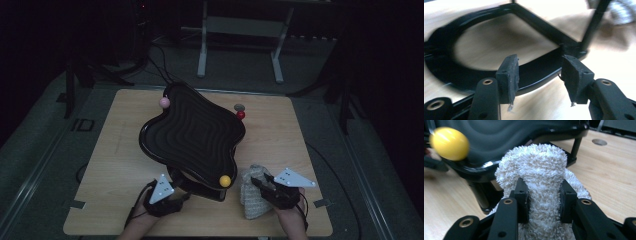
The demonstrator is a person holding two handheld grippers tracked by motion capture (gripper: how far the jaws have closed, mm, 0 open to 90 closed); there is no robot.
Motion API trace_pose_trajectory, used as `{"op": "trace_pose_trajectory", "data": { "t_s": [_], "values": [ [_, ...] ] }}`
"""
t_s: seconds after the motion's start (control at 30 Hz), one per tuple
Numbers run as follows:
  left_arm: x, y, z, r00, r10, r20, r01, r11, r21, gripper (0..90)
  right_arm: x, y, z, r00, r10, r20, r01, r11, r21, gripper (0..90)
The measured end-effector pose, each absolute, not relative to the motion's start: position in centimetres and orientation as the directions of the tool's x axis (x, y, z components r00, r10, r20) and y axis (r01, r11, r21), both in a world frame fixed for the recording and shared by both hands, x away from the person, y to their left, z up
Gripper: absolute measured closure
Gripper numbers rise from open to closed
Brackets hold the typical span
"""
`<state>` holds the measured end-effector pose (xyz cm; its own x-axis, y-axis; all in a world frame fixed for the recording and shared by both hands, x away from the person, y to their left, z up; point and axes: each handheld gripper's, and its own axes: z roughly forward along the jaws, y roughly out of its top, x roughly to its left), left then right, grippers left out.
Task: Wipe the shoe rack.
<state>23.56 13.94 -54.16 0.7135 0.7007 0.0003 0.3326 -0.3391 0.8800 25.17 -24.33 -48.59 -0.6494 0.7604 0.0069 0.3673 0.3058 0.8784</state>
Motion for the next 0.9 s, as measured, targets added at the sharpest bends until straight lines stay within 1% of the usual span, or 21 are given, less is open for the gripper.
{"op": "trace_pose_trajectory", "data": {
  "t_s": [0.1, 0.17, 0.23, 0.3, 0.33, 0.4, 0.43, 0.5, 0.53, 0.57, 0.63, 0.67, 0.73, 0.9],
  "values": [
    [24.7, 16.3, -54.1, 0.679, 0.733, -0.035, 0.344, -0.276, 0.897, 44.3, 24.4, -24.3, -47.8, -0.657, 0.754, 0.016, 0.359, 0.294, 0.886, 67.4],
    [25.6, 17.5, -54.0, 0.651, 0.758, -0.028, 0.335, -0.254, 0.907, 42.1, 23.7, -24.1, -47.2, -0.669, 0.743, 0.013, 0.343, 0.293, 0.893, 67.3],
    [26.8, 18.5, -53.8, 0.634, 0.772, -0.041, 0.326, -0.219, 0.920, 40.2, 23.1, -23.9, -46.5, -0.680, 0.733, 0.010, 0.325, 0.289, 0.901, 67.3],
    [27.5, 18.8, -53.7, 0.626, 0.779, -0.045, 0.324, -0.207, 0.923, 38.9, 22.8, -23.8, -46.1, -0.684, 0.730, 0.009, 0.317, 0.286, 0.904, 67.3],
    [29.0, 19.2, -53.6, 0.603, 0.797, -0.046, 0.319, -0.188, 0.929, 38.9, 22.5, -23.6, -45.7, -0.689, 0.725, 0.008, 0.309, 0.283, 0.908, 67.3],
    [30.5, 19.4, -53.6, 0.580, 0.813, -0.044, 0.333, -0.187, 0.924, 38.3, 22.0, -22.9, -44.5, -0.706, 0.708, -0.001, 0.280, 0.281, 0.918, 67.3],
    [31.3, 19.4, -53.7, 0.564, 0.825, -0.022, 0.333, -0.202, 0.921, 38.3, 21.9, -22.7, -44.2, -0.711, 0.703, -0.005, 0.273, 0.283, 0.920, 67.3],
    [31.8, 19.4, -53.7, 0.559, 0.829, -0.011, 0.336, -0.214, 0.917, 38.7, 21.8, -22.5, -43.9, -0.717, 0.697, -0.009, 0.262, 0.281, 0.924, 67.3],
    [33.2, 19.6, -53.8, 0.539, 0.842, -0.010, 0.337, -0.204, 0.919, 38.7, 21.8, -22.4, -43.7, -0.720, 0.694, -0.009, 0.257, 0.279, 0.925, 67.3],
    [33.6, 19.6, -53.8, 0.540, 0.841, -0.010, 0.339, -0.206, 0.918, 40.6, 21.7, -21.9, -43.3, -0.726, 0.687, -0.008, 0.251, 0.276, 0.928, 67.3],
    [34.6, 19.7, -53.8, 0.541, 0.841, -0.034, 0.341, -0.183, 0.922, 41.2, 21.7, -21.4, -43.1, -0.737, 0.675, -0.010, 0.242, 0.279, 0.929, 67.2],
    [35.0, 19.5, -53.9, 0.534, 0.845, -0.017, 0.335, -0.193, 0.922, 41.2, 21.7, -21.2, -42.9, -0.742, 0.671, -0.012, 0.237, 0.279, 0.931, 67.2],
    [35.7, 19.4, -54.0, 0.542, 0.840, -0.030, 0.333, -0.182, 0.925, 41.2, 21.8, -20.7, -42.7, -0.752, 0.659, -0.012, 0.229, 0.279, 0.933, 67.2],
    [36.9, 18.8, -53.9, 0.550, 0.835, -0.021, 0.310, -0.181, 0.933, 42.9, 22.2, -19.8, -42.2, -0.754, 0.656, -0.012, 0.220, 0.271, 0.937, 66.9]
  ]
}}
